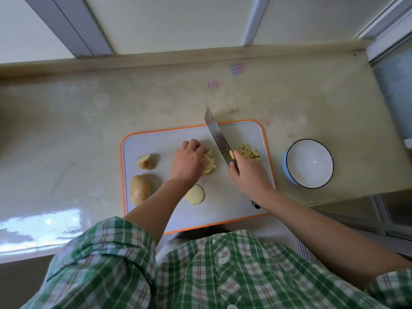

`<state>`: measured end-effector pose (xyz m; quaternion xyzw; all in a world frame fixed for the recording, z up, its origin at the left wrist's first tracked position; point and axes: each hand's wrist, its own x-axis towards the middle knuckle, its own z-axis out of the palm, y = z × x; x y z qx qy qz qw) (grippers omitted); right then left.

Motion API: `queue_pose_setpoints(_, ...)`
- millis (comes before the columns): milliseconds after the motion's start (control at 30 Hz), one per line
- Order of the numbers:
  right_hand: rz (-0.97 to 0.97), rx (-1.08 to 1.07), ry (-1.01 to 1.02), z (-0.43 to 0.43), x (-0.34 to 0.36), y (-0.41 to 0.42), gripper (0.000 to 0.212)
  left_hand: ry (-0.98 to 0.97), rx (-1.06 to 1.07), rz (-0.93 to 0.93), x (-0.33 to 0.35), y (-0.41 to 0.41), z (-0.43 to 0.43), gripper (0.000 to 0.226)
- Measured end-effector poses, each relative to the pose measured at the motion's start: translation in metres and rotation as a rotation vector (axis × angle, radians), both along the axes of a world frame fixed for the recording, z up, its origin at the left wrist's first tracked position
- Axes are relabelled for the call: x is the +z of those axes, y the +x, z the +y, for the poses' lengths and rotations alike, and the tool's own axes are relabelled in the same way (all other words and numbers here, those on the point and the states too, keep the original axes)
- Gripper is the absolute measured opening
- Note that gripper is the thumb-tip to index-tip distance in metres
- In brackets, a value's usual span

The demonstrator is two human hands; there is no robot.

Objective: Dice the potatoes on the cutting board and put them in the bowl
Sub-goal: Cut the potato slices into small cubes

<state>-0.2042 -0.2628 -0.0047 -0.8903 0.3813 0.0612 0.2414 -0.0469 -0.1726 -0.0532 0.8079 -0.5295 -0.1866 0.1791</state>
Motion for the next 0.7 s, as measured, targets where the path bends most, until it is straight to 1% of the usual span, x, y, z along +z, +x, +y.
queue_pose_setpoints(100, -0.015, 0.018, 0.021, 0.007, 0.000, -0.003, 0.015, -0.012, -0.051, -0.015, -0.001, 0.003, 0.007, 0.039)
queue_pose_setpoints(300, -0.047, 0.014, 0.034, 0.021, 0.004, 0.009, 0.015, -0.089, -0.082, -0.088, -0.002, -0.002, 0.021, 0.049)
queue_pose_setpoints(400, -0.011, 0.010, 0.028, 0.024, 0.002, 0.012, 0.012, -0.081, -0.107, -0.160, -0.003, -0.008, 0.021, 0.046)
queue_pose_setpoints(467, 0.002, 0.013, 0.018, 0.026, 0.001, 0.013, 0.010, -0.069, -0.115, -0.168, -0.006, -0.008, 0.020, 0.036)
queue_pose_setpoints(600, 0.012, 0.034, 0.034, 0.029, 0.000, 0.015, 0.022, -0.073, -0.126, -0.202, -0.010, -0.009, 0.019, 0.029)
queue_pose_setpoints(633, 0.011, 0.036, 0.042, 0.031, -0.001, 0.015, 0.023, -0.080, -0.133, -0.215, -0.011, -0.009, 0.019, 0.028)
queue_pose_setpoints(700, 0.006, 0.037, 0.045, 0.033, -0.004, 0.015, 0.019, -0.074, -0.138, -0.225, -0.014, -0.011, 0.018, 0.035)
